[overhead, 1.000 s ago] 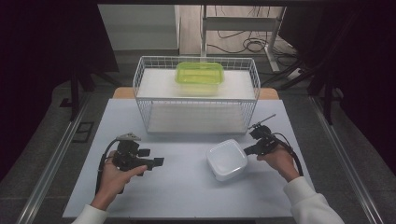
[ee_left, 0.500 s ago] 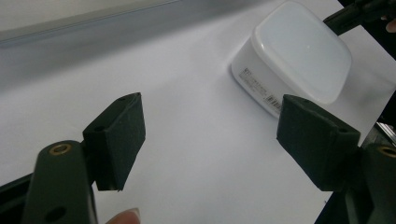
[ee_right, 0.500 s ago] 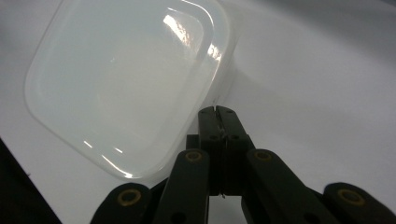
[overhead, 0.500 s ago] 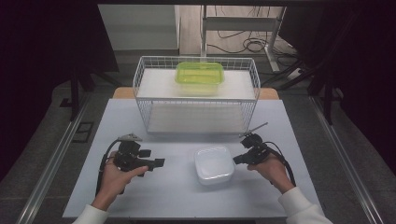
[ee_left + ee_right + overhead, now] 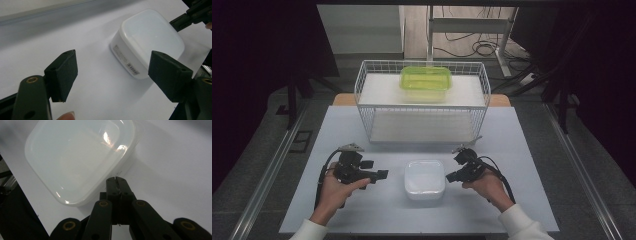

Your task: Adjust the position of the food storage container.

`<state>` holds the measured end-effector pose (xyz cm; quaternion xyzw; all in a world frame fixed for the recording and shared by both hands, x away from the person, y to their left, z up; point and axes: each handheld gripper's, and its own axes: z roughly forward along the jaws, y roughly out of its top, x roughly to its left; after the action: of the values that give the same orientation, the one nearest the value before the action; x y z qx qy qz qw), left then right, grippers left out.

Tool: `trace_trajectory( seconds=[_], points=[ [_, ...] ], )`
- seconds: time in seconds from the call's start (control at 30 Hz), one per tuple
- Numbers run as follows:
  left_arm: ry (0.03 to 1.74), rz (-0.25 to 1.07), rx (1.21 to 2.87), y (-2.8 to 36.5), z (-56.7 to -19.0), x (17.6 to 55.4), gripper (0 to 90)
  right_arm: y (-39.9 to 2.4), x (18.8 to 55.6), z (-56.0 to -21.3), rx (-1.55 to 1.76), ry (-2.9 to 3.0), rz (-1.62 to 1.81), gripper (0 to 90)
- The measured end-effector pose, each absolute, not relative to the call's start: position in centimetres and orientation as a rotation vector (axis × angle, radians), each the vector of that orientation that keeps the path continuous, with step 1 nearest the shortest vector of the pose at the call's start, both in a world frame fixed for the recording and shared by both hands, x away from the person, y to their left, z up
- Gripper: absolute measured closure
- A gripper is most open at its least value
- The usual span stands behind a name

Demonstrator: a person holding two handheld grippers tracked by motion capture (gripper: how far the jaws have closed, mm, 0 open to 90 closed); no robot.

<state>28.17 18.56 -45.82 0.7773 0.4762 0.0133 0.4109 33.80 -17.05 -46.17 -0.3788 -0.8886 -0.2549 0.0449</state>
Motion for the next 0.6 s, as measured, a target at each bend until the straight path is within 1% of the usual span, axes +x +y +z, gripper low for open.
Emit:
trace_trajectory(
  seconds=[0.33,0.47,0.6],
  points=[
    [1.196,0.026,1.959,18.5,-45.8,28.1,22.6,-15.6,33.5,-46.5,-1.119,-2.719,-0.807,89.0],
    [1.192,0.022,1.955,18.5,-45.8,28.1,22.6,-16.0,33.5,-46.4,-1.121,-2.715,-0.822,89.0],
    [1.192,0.019,1.949,18.5,-45.8,28.1,22.5,-17.5,33.4,-45.6,-1.174,-2.71,-0.904,89.0]
  ],
)
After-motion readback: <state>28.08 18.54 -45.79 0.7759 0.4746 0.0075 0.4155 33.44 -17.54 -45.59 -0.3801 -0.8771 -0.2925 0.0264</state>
